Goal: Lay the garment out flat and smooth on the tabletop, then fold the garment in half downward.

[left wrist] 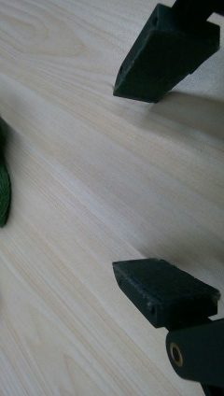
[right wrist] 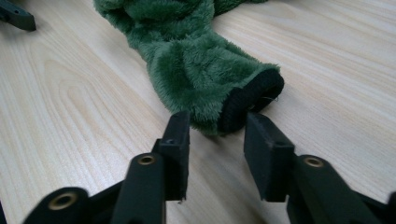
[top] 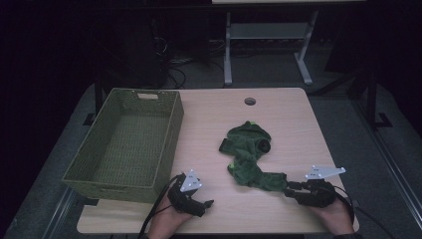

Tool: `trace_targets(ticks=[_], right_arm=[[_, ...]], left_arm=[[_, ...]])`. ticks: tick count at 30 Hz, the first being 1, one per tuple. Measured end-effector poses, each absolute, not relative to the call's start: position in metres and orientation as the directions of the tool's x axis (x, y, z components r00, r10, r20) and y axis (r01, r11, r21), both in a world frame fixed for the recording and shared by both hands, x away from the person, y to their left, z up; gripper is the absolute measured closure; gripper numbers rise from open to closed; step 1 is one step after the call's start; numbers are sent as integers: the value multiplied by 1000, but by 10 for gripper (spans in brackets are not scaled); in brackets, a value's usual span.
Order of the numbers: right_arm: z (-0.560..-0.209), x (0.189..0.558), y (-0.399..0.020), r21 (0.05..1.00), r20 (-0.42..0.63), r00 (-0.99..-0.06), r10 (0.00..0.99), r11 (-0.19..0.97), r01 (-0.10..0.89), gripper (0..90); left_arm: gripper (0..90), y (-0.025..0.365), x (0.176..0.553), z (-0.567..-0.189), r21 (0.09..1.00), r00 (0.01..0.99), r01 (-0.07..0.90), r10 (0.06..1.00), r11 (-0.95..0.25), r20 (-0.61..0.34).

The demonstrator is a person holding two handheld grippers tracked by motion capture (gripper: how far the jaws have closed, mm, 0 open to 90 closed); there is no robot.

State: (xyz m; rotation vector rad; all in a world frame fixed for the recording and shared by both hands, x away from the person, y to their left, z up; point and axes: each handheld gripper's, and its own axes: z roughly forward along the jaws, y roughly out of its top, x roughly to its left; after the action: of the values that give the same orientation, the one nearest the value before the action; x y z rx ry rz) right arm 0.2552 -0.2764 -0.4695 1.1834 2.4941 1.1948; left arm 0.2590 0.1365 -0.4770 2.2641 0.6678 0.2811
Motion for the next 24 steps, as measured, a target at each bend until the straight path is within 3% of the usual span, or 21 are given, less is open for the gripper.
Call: trace_targets(ticks=[3,5,8,24], right_arm=[[-470,258,-276,704,207,-687,696,382,599,679],[-471,260,-276,700,210,-685,698,381,603,789],[-470,261,-276,695,219,-684,696,381,610,845],[-447,261,-275,773,168,-732,661,372,513,856]], left_arm=[[129,137,259,-477,716,841,378,542,-587,1],[129,136,259,-477,717,841,377,541,-587,0],[129,136,259,-477,717,841,378,541,-586,0],[129,136,259,-477,717,841,379,541,-585,-3]])
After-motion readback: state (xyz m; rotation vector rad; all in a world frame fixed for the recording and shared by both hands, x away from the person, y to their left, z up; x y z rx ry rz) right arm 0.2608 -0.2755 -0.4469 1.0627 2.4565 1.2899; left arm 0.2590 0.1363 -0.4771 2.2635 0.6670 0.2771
